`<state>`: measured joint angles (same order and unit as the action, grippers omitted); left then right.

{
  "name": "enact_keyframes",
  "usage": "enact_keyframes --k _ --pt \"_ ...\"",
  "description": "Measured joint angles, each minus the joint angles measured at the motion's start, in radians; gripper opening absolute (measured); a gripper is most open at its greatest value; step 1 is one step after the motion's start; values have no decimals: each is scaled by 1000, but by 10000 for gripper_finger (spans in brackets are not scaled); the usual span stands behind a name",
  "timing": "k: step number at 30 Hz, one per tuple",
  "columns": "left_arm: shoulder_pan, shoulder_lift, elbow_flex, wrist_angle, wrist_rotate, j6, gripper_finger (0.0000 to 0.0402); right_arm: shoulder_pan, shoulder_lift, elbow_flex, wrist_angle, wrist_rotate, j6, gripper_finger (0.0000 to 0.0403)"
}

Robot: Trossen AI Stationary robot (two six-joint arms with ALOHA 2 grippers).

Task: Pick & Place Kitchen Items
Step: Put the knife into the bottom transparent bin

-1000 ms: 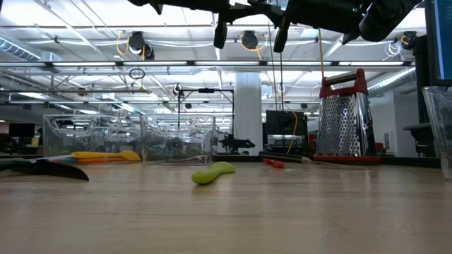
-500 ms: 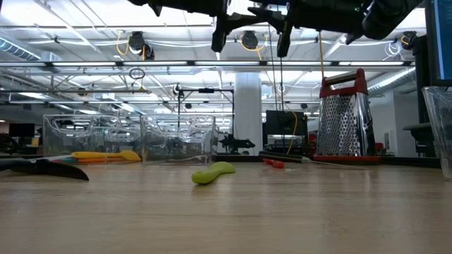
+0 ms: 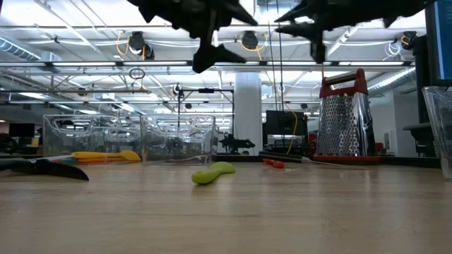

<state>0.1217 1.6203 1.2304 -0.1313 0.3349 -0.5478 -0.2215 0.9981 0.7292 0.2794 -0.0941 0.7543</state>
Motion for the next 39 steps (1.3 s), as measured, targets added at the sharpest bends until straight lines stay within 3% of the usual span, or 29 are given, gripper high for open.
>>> enact_keyframes --k 7,14,20,30,39 --pt "6 0 0 -69 -172 81 328 129 -187 0 -463 -35 228 55" --pt "46 0 0 -66 -208 131 319 320 -303 0 -686 -41 530 55" --pt "97 0 0 -60 -205 151 328 502 -310 0 -733 -54 756 55" --pt "122 0 -1 -59 -204 182 322 815 -205 0 -745 -61 1124 55" --pt "122 0 -1 -60 -203 185 323 1071 -97 0 -748 69 1396 55"
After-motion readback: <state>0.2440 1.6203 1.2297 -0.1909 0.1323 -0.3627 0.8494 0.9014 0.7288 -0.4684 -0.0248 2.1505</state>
